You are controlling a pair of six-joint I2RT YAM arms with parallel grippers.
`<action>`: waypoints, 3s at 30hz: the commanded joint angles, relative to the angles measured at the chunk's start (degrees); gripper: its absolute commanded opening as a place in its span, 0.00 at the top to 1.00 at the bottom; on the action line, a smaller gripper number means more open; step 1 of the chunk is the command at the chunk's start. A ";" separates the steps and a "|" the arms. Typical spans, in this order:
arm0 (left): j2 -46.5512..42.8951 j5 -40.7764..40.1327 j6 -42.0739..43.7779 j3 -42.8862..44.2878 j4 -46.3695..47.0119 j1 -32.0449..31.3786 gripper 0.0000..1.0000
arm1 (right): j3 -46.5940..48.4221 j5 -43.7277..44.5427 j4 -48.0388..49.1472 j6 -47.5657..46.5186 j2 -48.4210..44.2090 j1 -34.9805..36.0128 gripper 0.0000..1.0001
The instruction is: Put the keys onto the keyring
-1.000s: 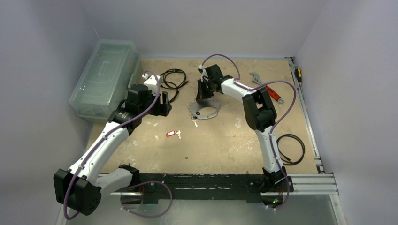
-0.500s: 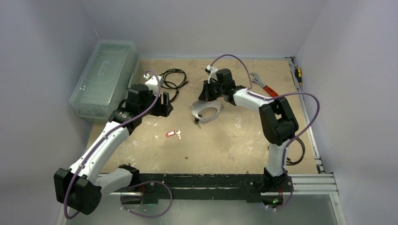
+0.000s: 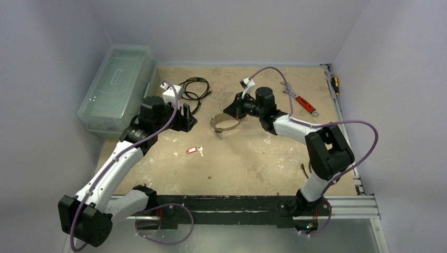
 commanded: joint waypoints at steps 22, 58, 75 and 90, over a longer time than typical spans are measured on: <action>-14.52 8.33 -1.28 -5.39 15.28 -0.23 0.38 | -15.76 -6.42 31.92 17.29 -23.73 0.38 1.00; -3.99 47.97 -7.32 -1.55 43.96 -1.15 0.51 | -20.76 -21.79 81.54 46.24 -16.13 0.37 1.00; -1.63 42.63 -14.96 -6.50 52.20 -2.66 0.68 | -17.87 -20.91 81.46 48.02 -15.95 0.47 1.00; -0.32 43.30 -17.24 -7.99 55.06 -4.33 0.72 | -16.83 -19.98 77.87 44.59 -16.40 2.06 1.00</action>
